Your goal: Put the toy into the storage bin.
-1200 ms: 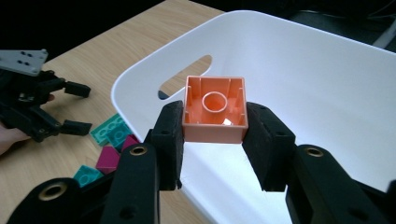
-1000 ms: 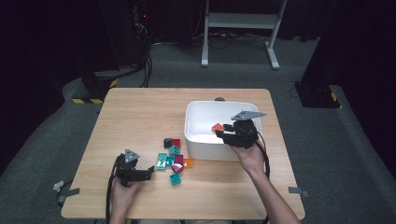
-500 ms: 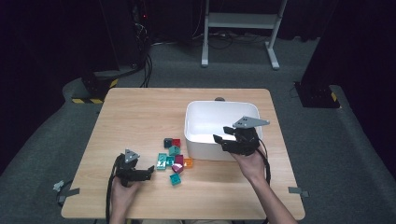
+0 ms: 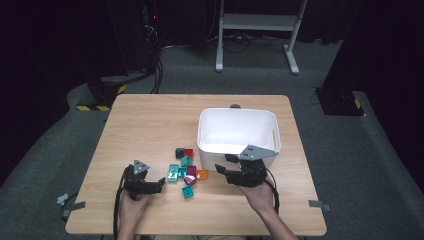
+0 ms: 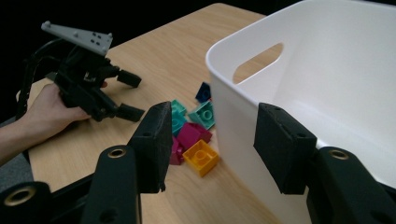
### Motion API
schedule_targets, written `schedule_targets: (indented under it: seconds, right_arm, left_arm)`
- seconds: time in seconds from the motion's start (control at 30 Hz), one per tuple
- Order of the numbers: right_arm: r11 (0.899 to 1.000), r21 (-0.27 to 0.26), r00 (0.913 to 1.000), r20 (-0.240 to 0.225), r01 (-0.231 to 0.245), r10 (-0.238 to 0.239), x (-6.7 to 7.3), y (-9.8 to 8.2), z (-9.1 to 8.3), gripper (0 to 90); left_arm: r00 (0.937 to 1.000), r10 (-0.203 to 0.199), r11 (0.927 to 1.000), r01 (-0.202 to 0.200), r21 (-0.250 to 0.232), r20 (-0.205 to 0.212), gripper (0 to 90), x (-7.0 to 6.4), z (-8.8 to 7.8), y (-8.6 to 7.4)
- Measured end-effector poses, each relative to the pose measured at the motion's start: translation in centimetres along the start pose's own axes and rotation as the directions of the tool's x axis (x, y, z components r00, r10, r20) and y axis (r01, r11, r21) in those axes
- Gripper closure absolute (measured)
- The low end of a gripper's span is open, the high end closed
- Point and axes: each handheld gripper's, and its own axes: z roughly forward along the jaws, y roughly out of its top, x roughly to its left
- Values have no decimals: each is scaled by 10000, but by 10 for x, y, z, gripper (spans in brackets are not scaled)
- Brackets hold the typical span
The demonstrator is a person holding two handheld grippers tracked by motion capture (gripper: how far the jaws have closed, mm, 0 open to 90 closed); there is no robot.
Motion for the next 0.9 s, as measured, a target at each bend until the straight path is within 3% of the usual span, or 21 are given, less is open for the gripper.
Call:
schedule_targets:
  seconds: [0.9]
  right_arm:
    - [9949, 982, 9946, -1030, 237, -135, 43, -56, 64, 463]
  left_arm:
    - [10000, 0, 10000, 0, -13, -6, 41, 0, 0, 0]
